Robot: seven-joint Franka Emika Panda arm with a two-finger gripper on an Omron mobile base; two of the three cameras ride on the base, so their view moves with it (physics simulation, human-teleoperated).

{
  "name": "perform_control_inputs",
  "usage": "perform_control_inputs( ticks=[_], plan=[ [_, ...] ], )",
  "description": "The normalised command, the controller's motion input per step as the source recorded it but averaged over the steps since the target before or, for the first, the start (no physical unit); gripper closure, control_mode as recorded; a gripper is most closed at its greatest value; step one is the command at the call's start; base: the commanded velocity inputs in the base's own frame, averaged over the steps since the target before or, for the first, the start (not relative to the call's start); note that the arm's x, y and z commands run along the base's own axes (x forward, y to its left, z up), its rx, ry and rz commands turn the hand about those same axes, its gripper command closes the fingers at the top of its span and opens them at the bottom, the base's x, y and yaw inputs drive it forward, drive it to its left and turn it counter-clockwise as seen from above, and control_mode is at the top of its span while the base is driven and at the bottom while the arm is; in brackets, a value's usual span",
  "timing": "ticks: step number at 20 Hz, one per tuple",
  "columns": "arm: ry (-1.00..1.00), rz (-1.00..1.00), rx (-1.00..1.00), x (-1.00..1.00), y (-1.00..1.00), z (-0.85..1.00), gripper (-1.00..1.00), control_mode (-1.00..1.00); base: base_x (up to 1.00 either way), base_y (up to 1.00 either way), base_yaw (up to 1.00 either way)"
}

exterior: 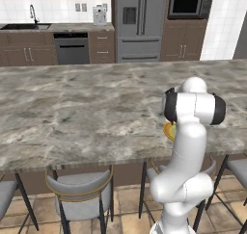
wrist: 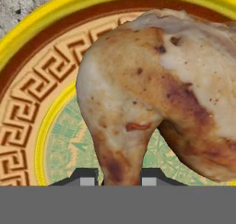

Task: Take the chicken drumsticks from the pan and place one on each plate on the dining counter.

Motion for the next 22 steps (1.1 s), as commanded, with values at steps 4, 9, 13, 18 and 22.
perform_control_inputs(
  ticks=[4, 9, 13, 18, 22],
  plan=[
    [0.06, -0.04, 0.00, 0.01, 0.00, -0.17, 1.00, -1.00, 0.00, 0.00, 0.00],
    [0.03, 0.00, 0.00, -0.02, 0.00, -0.10, 1.00, -1.00, 0.00, 0.00, 0.00],
    [0.00, -0.01, 0.00, -0.21, 0.04, -0.05, -1.00, -1.00, 0.00, 0.00, 0.00],
    [-0.01, -0.03, 0.00, -0.30, 0.02, 0.02, -1.00, -1.00, 0.00, 0.00, 0.00],
    [-0.02, -0.03, 0.00, -0.41, 0.08, 0.18, -1.00, -1.00, 0.00, 0.00, 0.00]
  ],
)
